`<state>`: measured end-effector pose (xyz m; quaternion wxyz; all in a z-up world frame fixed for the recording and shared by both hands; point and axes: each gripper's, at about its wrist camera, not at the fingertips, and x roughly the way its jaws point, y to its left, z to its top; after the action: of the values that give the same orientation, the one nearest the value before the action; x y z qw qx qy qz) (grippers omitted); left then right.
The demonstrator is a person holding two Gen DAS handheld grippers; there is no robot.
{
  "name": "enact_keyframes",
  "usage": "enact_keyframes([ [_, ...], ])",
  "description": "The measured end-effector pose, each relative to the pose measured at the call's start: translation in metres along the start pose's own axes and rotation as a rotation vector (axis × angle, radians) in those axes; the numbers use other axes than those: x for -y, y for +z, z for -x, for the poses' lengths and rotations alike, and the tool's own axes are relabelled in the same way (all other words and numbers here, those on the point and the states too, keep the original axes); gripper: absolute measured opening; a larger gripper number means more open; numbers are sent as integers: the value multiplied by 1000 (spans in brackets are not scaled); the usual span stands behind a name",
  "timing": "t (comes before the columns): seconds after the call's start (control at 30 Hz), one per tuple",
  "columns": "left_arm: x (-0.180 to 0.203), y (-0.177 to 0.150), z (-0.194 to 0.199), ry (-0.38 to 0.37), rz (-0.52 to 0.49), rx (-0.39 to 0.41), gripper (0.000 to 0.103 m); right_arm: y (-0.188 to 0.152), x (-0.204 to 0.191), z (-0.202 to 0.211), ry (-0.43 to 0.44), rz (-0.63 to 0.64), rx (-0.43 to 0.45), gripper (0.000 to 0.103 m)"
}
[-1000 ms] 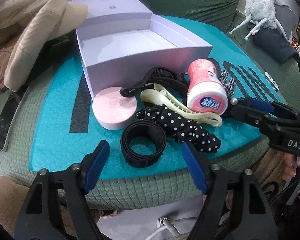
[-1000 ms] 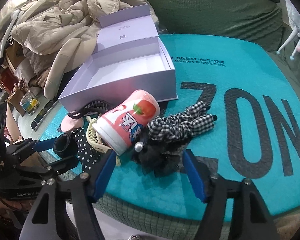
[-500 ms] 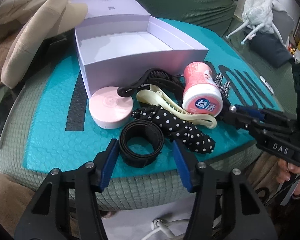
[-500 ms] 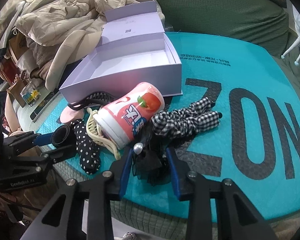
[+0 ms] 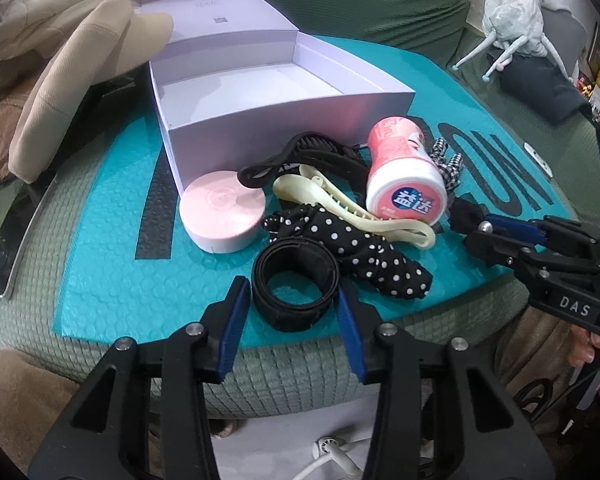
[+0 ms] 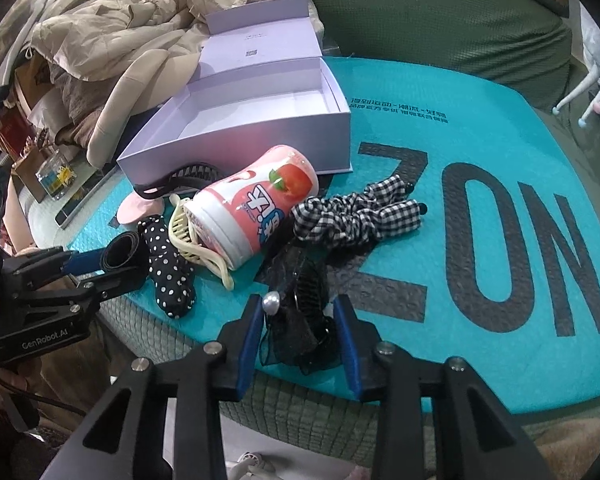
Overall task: Organize objects
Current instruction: 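Close left tool on the black hair tie ring while right tool closes on the lace bow clip, then lift and carry the hair tie ring and bow clip with both tools into the white box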
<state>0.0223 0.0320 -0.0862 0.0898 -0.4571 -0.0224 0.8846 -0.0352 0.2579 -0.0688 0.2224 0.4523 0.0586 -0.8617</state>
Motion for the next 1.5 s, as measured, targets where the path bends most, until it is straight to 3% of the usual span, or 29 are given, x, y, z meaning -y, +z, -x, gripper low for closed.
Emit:
enact_keyframes([
  [0.3, 5, 2, -5, 31, -44, 17, 42, -3, 4, -8, 0, 1, -5, 39],
  [0.4, 2, 1, -2, 22, -42, 10, 39, -4, 7, -6, 4, -10, 1, 26],
  [0.73, -1, -1, 6, -2, -29, -10, 38, -3, 9, 11, 28, -21, 33, 26],
  [0.93, 9, 0, 22, 73, -102, 18, 38, 1, 6, 23, 22, -3, 53, 26],
  [1.5, 9, 28, 51, 72, -113, 45, 39, 30, -8, 54, 20, 88, 105, 26],
])
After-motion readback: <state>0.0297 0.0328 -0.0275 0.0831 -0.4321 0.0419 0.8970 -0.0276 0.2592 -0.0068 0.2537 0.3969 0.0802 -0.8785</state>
